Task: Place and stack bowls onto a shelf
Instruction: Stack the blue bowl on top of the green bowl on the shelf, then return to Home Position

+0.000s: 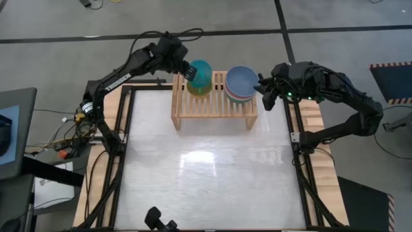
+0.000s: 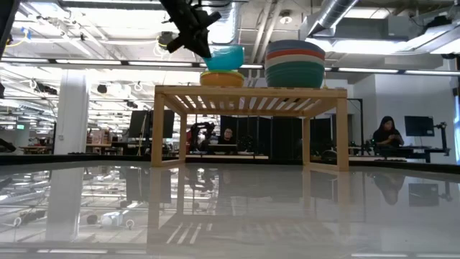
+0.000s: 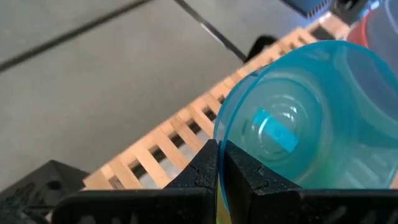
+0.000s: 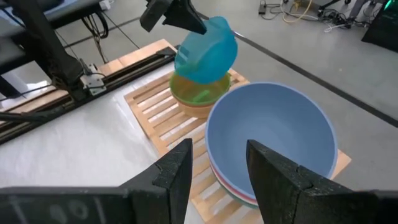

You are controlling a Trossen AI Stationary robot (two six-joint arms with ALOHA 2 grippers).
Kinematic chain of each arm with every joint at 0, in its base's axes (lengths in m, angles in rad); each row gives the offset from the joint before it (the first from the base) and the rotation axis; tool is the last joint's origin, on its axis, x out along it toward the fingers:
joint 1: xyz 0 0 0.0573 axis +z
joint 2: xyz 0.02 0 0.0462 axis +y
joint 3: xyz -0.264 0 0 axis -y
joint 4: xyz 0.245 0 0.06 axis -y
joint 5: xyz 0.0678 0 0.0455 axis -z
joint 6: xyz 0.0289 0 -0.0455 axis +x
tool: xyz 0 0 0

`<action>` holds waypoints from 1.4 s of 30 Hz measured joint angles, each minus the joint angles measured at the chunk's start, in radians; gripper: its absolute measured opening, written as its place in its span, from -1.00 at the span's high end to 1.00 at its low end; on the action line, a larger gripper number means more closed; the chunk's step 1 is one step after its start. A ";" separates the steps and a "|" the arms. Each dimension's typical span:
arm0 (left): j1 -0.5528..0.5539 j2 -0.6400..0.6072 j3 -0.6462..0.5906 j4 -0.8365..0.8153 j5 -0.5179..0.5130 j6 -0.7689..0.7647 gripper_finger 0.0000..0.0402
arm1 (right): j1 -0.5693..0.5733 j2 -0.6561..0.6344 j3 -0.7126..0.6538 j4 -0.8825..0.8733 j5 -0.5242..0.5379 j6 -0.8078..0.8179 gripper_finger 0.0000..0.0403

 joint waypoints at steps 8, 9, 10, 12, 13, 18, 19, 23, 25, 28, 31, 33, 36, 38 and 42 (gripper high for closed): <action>0.012 0.037 0.048 -0.098 0.030 0.051 1.00 | 0.000 0.000 0.000 -0.015 0.002 0.027 0.13; 0.014 0.043 0.047 -0.099 0.030 0.050 0.99 | 0.000 0.000 0.000 -0.016 0.002 0.032 0.13; 0.016 0.047 0.047 -0.101 0.033 0.047 0.97 | 0.000 0.000 0.000 -0.017 0.002 0.036 0.13; 0.026 0.053 0.044 -0.114 0.055 0.052 0.90 | 0.000 0.000 0.000 -0.017 0.002 0.049 0.13; 0.027 0.054 0.044 -0.108 0.073 0.053 0.85 | 0.000 0.000 0.000 -0.017 0.002 0.053 0.13; 0.037 0.058 0.045 -0.060 0.195 0.021 0.47 | 0.000 0.001 0.000 -0.017 0.003 0.076 0.13; 0.038 0.059 0.045 -0.055 0.198 0.015 0.39 | 0.000 0.001 0.000 -0.017 0.003 0.080 0.13; 0.038 0.059 0.061 -0.068 0.192 0.022 0.13 | 0.019 0.001 0.000 -0.018 0.021 0.096 0.13; 0.038 0.058 0.070 -0.077 0.163 0.031 0.06 | 0.037 0.001 0.000 -0.018 0.047 0.100 0.13; 0.035 0.057 0.071 -0.109 0.149 0.051 0.04 | 0.063 0.001 0.000 -0.019 0.080 0.113 0.13; 0.015 0.051 0.070 -0.126 0.145 0.076 0.05 | 0.089 0.001 0.000 -0.029 0.125 0.122 0.13; -0.015 0.025 0.067 -0.114 0.134 0.115 0.08 | 0.112 0.001 -0.010 -0.052 0.178 0.125 0.13; -0.075 -0.051 0.036 -0.002 0.091 0.176 0.13 | 0.145 -0.024 -0.099 -0.011 0.221 0.148 0.13; -0.112 -0.115 -0.025 0.079 0.096 0.209 0.17 | 0.156 -0.052 -0.189 0.069 0.196 0.156 0.13; -0.171 -0.266 -0.271 0.296 0.160 0.200 0.23 | 0.212 -0.129 -0.368 0.350 0.045 0.122 0.13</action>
